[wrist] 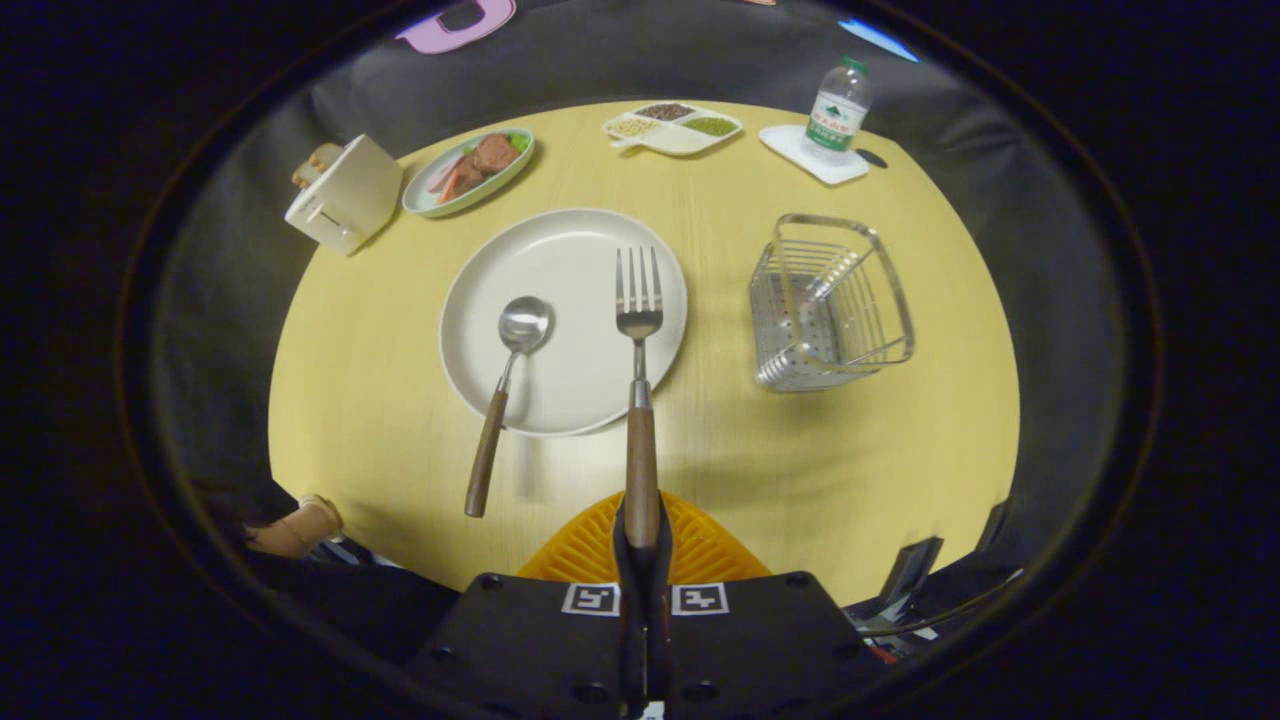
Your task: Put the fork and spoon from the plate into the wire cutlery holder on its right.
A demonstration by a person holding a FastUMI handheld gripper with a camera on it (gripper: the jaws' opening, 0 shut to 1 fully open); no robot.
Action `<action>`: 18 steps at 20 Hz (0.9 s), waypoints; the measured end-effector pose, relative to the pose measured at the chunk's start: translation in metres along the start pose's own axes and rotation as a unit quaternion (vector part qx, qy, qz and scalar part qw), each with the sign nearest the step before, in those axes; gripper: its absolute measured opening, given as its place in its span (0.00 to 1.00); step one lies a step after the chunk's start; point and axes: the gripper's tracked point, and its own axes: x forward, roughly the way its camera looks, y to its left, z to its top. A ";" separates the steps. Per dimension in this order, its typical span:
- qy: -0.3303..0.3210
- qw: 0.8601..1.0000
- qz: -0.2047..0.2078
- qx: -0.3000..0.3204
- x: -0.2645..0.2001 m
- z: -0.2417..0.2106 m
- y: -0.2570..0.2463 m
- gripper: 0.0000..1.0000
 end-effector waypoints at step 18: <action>0.158 0.983 -0.079 -0.041 -0.025 0.009 -0.119 0.05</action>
